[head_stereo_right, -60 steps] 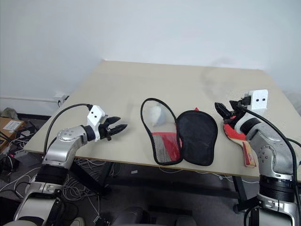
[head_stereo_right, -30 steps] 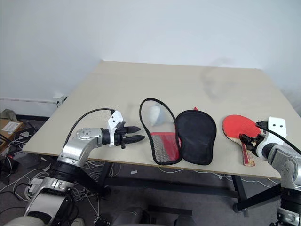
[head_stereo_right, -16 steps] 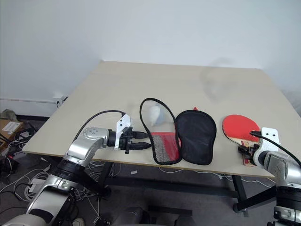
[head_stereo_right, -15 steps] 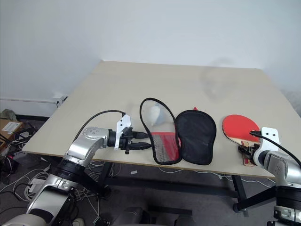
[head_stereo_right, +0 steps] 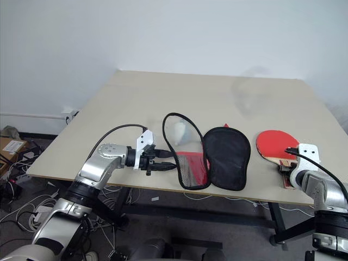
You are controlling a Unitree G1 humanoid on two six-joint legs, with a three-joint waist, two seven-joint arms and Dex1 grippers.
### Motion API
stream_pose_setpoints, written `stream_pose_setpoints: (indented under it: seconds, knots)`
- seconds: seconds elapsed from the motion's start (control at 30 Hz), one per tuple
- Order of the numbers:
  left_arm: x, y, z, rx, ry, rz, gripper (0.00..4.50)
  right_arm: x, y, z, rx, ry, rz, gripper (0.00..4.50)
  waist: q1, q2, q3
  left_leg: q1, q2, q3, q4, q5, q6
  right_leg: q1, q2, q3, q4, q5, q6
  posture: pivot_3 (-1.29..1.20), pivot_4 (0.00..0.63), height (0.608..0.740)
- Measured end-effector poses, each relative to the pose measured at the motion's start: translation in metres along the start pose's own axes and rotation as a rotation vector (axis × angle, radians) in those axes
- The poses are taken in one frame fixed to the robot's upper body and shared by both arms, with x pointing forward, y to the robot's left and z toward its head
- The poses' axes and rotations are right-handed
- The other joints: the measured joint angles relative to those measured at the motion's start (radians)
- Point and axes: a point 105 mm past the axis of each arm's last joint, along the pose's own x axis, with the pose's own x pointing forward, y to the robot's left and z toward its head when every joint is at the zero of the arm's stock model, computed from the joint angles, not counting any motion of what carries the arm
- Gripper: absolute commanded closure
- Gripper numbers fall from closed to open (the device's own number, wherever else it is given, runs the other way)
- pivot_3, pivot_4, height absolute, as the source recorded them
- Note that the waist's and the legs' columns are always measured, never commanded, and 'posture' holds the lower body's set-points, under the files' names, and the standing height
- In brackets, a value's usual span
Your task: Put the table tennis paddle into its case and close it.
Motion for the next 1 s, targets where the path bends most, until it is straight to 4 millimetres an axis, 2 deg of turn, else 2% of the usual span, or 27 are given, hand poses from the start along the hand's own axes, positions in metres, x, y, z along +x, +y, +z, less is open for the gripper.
stream_pose_setpoints:
  seconds: [0.1,0.17,0.23,0.3,0.43,0.53,0.73,1.0]
  knots:
    - [0.0,0.002,-0.001,-0.008,0.004,0.004,2.04,-0.016,0.016,0.031,-0.002,-0.086,0.056,3.31,-0.003,0.002,0.001,0.0,0.001,0.001,0.0,0.0,0.0,0.0,0.001,0.001,0.0,0.0,0.0,0.0,0.0,0.715]
    - [0.0,0.002,-0.001,-0.01,0.005,0.005,2.04,-0.026,0.038,0.053,0.004,-0.138,0.115,3.31,-0.005,0.002,0.001,0.0,0.001,0.0,0.0,0.0,0.0,-0.001,0.002,0.002,0.0,0.0,0.0,0.0,0.0,0.715]
    - [0.001,0.003,0.0,-0.01,0.001,0.003,2.04,-0.032,0.067,0.065,0.011,-0.171,0.202,3.31,-0.003,0.001,0.001,0.0,0.002,-0.001,-0.001,0.0,0.0,-0.001,0.003,0.002,0.0,0.0,0.0,0.0,0.0,0.715]
    - [0.003,0.003,0.002,-0.007,-0.003,0.0,2.04,-0.031,0.093,0.059,0.019,-0.144,0.276,3.31,0.001,0.0,0.001,0.0,0.001,-0.002,0.0,0.0,0.0,-0.002,0.003,0.001,0.0,0.0,0.0,0.0,0.0,0.715]
    - [0.004,0.003,0.0,-0.017,-0.001,0.004,2.04,-0.018,0.132,0.025,0.113,-0.008,0.343,3.31,0.009,0.0,0.001,0.0,-0.004,-0.004,0.0,0.0,0.001,-0.003,-0.001,0.001,0.003,0.0,0.0,0.0,0.0,0.715]
    - [0.009,0.0,0.002,-0.019,-0.012,-0.011,2.04,-0.018,0.158,0.013,0.18,0.045,0.382,3.31,0.007,0.0,0.001,-0.001,-0.006,-0.003,0.0,0.0,0.001,-0.009,-0.002,0.003,0.015,0.0,0.0,0.0,0.0,0.715]
    - [0.011,0.0,0.001,-0.025,-0.011,-0.013,2.04,-0.03,0.16,0.022,0.225,-0.018,0.341,3.31,0.004,0.0,0.001,-0.001,-0.006,-0.001,0.0,0.001,0.001,-0.012,-0.002,0.003,0.016,0.0,0.0,0.0,0.0,0.715]
    - [0.016,0.0,0.002,-0.029,-0.019,-0.024,2.04,-0.027,0.143,-0.001,0.264,0.028,0.261,3.31,-0.002,0.0,0.001,-0.001,-0.006,0.001,-0.001,0.001,0.0,-0.013,-0.001,0.003,0.016,0.0,0.0,0.0,0.0,0.715]
